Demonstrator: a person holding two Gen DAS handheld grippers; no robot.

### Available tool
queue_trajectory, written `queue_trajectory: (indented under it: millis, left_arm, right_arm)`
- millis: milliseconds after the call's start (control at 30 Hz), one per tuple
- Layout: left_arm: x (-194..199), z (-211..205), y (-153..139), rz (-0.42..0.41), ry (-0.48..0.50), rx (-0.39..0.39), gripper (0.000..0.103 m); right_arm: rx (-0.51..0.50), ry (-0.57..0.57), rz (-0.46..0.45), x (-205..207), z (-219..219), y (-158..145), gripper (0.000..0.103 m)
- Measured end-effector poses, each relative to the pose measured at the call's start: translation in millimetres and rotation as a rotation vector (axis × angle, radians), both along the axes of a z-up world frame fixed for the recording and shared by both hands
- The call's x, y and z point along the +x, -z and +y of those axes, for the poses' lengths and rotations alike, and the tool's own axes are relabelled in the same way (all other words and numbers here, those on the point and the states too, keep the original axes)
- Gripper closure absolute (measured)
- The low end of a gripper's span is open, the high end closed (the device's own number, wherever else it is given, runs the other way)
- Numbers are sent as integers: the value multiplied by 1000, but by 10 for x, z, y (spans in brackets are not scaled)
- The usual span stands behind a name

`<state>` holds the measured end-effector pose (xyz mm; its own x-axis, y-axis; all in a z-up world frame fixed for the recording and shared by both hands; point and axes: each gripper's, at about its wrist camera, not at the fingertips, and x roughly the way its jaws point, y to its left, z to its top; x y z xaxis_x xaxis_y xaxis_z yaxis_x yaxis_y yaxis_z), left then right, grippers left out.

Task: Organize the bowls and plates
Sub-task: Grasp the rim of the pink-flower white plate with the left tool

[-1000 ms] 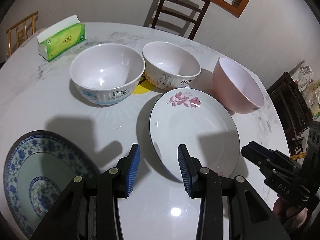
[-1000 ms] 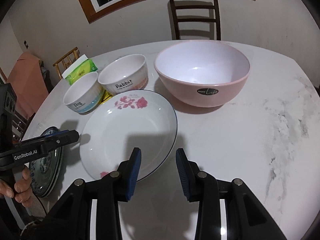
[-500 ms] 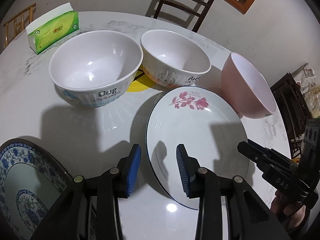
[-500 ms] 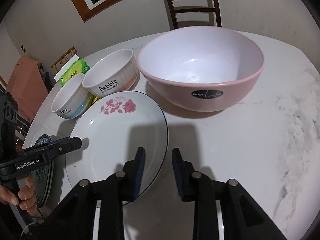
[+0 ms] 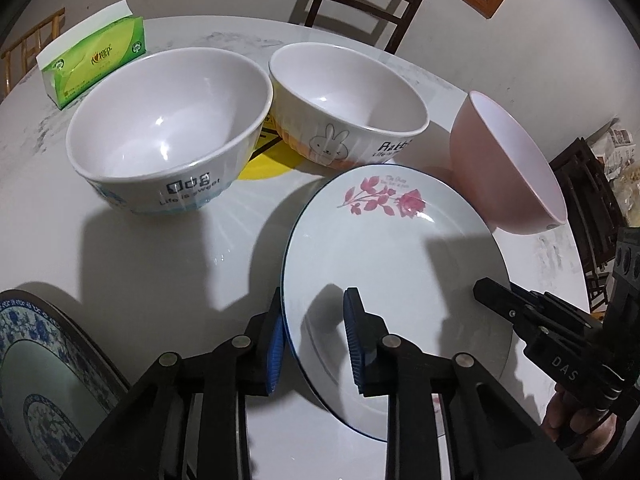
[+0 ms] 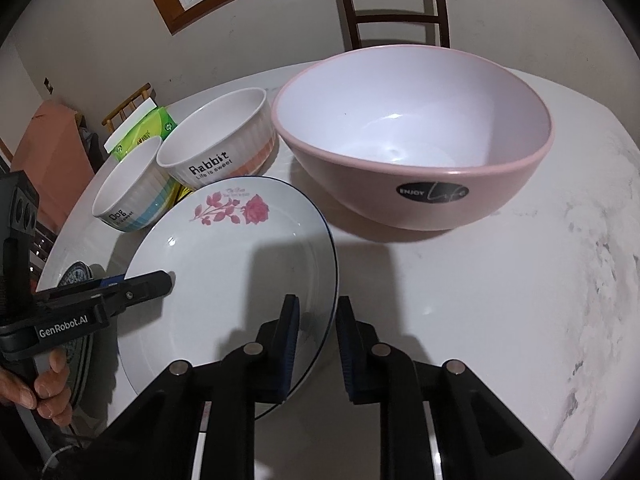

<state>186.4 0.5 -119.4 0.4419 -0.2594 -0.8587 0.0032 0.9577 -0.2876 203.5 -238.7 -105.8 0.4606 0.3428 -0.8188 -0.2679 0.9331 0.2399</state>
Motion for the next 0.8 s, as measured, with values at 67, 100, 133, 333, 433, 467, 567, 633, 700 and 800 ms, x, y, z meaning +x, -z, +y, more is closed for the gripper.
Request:
queue_trajectory:
  millis: [67,100,133,333,433,467,567,633,700,800]
  left_arm:
    - [0,1,2,-2,-1,5,83]
    - [-2,-2,4,-4,0,10,84]
    - [-5,-2,6,-7,1,14,84]
    - [-11,-32,2,-16,6,38,84]
    - [-11,-48,1,-19,7,43,84]
    - [-14,-52,0,-20,7,44,84]
    - [-19,-50,-1,-20,8,44,85]
    - [-24,-38,1,-19,10,41,85]
    - [-36,-30,2,-18,11,40,86]
    - [-40,-15,-1,-15,12,38,86]
  right_arm:
    - [1,-1,4,6,12,12,86]
    - [0,0,2,8,17,14,86]
    - [0,1,3,10,18,15,86]
    - [2,6,5,7,16,17,86]
    - [1,12,7,3,21,15,86]
    - [1,14,8,1,22,14,86]
    - [0,18,13,-12,13,12,86]
    - [2,21,15,-25,-14,9,86]
    - [2,24,17,-36,-17,11,86]
    - [0,26,20,-56,-11,10,86]
